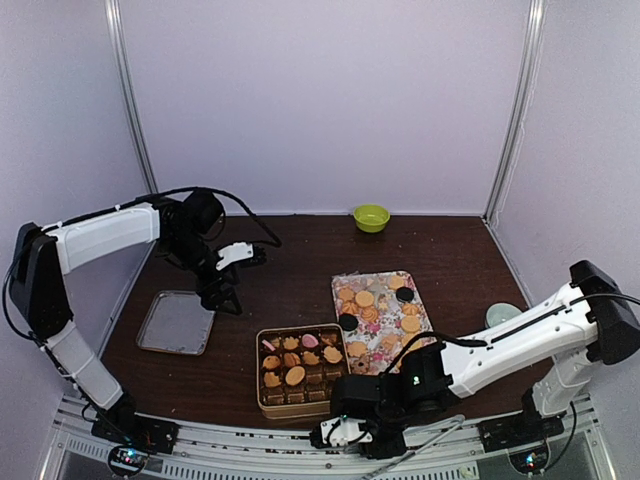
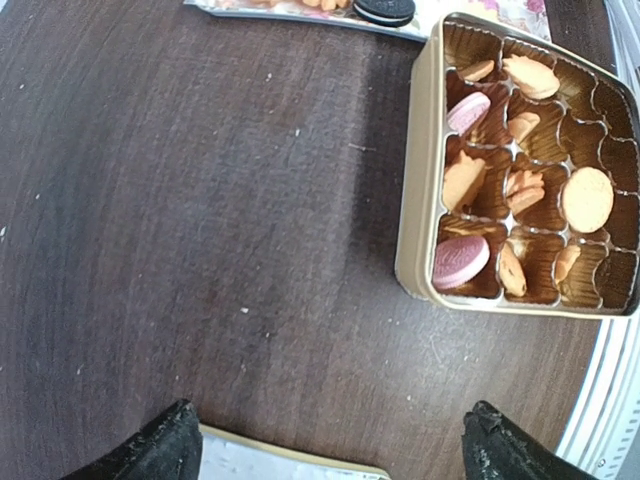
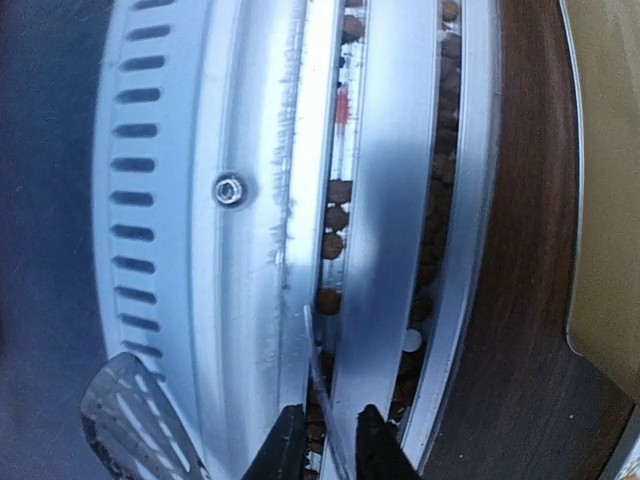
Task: Pack the cookies
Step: Pick up the clamp from the corner of the board, then pass from the right arm to the left
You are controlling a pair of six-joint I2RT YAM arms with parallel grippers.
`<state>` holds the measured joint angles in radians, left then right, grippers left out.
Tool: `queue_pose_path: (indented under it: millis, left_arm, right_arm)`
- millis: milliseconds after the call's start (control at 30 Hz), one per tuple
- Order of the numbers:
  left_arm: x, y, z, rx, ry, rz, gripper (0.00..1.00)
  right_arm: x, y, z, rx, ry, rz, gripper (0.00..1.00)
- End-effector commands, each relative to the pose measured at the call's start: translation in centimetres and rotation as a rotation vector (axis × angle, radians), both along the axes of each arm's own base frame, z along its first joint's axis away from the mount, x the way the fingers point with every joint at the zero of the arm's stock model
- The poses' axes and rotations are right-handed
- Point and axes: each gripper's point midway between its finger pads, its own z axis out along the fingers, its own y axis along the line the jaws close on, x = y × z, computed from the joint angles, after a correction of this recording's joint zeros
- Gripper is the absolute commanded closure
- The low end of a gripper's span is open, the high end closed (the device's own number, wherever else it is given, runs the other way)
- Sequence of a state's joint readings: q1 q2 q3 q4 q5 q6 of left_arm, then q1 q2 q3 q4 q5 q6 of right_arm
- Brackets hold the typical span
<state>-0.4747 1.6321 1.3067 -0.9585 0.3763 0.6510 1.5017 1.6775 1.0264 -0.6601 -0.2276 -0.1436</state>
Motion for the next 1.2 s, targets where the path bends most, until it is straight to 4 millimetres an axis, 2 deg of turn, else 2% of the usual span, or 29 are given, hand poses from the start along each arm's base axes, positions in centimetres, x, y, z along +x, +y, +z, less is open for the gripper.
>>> queue_pose_path:
  millis: [0,67,267,433,500,600,667,733,800,833,933,967,1033,1100,1167]
  left_arm:
    - [-0.2,1.1,1.8,0.005,-0.040,0.000,0.07]
    - [-0.4,1.3,2.3,0.007,-0.049,-0.005,0.07]
    - [-0.8,1.7,3.5,0.018,-0.059,-0.011,0.06]
    - [-1.2,1.9,5.2,0.004,-0.103,-0.017,0.06]
    - [-1.4,2.1,6.9,-0.012,-0.152,-0.018,0.06]
    - [-0.9,2.9,11.3,-0.058,-0.285,0.029,0.04]
    - [0.2,4.0,14.9,-0.120,-0.386,0.134,0.02]
    - [0.9,5.7,17.2,-0.136,-0.470,0.227,0.02]
    - [-1.1,5.8,17.6,-0.132,-0.482,0.127,0.02]
    - [-2.7,5.3,17.8,-0.155,-0.471,0.046,0.02]
    - [-8.5,3.6,18.6,-0.295,-0.432,-0.196,0.03]
    - [-10.0,3.2,18.0,-0.311,-0.421,-0.258,0.05]
    - [-11.8,2.5,17.0,-0.291,-0.428,-0.342,0.09]
    - [-12.7,1.8,15.8,-0.254,-0.412,-0.402,0.16]
    - [-12.4,1.4,15.7,-0.251,-0.398,-0.401,0.25]
  right_arm:
    - [1.6,0.3,-0.1,0.002,-0.098,0.007,0.89]
    - [1.9,0.4,0.3,0.009,-0.122,0.008,1.00]
    - [4.0,0.0,3.1,0.032,-0.238,-0.005,1.00]
    - [7.1,-0.1,7.4,0.094,-0.319,-0.091,1.00]
    - [9.1,0.5,10.0,0.156,-0.335,-0.164,1.00]
    - [12.6,1.8,13.9,0.253,-0.364,-0.283,1.00]
    - [15.3,3.0,16.5,0.318,-0.390,-0.374,1.00]
    - [17.4,4.6,18.6,0.363,-0.382,-0.439,1.00]
    - [18.7,6.7,19.8,0.396,-0.362,-0.466,1.00]
    - [19.2,7.4,20.9,0.419,-0.359,-0.478,1.00]
    - [20.7,10.1,21.5,0.406,-0.358,-0.489,1.00]
    - [21.1,10.8,21.7,0.403,-0.359,-0.494,1.00]
    - [21.9,12.3,22.4,0.401,-0.362,-0.503,1.00]
    - [22.5,13.7,24.2,0.437,-0.367,-0.513,1.00]
    - [22.6,14.7,24.6,0.453,-0.361,-0.512,1.00]
